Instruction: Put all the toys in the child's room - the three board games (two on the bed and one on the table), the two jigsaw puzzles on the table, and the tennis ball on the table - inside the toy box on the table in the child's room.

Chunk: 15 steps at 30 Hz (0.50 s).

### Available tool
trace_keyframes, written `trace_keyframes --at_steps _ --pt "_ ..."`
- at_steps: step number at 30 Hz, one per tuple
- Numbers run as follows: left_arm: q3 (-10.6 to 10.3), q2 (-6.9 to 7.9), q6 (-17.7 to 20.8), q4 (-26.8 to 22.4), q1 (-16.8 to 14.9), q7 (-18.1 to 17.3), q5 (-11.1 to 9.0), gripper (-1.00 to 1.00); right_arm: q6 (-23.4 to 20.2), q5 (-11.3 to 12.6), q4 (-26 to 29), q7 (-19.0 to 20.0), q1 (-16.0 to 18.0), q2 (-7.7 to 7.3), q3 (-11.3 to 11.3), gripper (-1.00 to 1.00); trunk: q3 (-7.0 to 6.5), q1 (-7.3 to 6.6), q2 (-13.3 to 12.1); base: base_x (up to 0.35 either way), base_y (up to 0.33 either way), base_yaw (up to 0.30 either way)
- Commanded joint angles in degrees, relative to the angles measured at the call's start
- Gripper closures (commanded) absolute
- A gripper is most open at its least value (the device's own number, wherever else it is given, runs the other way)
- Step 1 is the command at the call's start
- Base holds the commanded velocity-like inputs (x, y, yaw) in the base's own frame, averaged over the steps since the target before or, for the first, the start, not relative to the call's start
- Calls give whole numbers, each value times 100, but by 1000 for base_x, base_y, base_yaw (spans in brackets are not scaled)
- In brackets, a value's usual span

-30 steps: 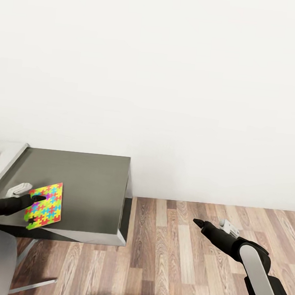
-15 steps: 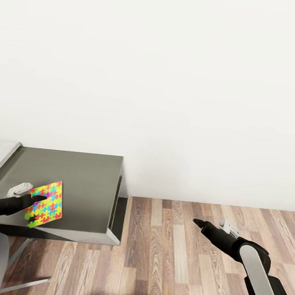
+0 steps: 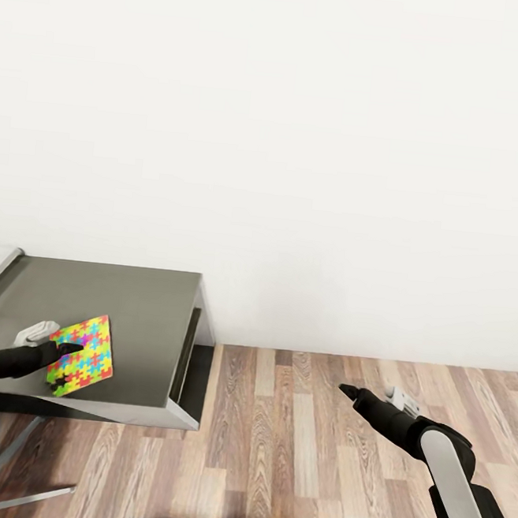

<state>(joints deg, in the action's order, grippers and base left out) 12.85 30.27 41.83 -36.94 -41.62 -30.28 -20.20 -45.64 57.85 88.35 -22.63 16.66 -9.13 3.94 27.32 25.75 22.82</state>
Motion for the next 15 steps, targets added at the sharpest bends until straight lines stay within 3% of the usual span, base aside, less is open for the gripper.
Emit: trace_keyframes --at_steps 1,15 --pt "15 -10 36 -3 -4 -14 -4 -100 -15 60 7 -56 4 -1 1 -100 9 3 10 0 -135 0" --pt "15 -64 35 -15 -4 -14 -2 -100 -15 60 7 51 4 -1 10 -100 9 3 10 0 -123 0"
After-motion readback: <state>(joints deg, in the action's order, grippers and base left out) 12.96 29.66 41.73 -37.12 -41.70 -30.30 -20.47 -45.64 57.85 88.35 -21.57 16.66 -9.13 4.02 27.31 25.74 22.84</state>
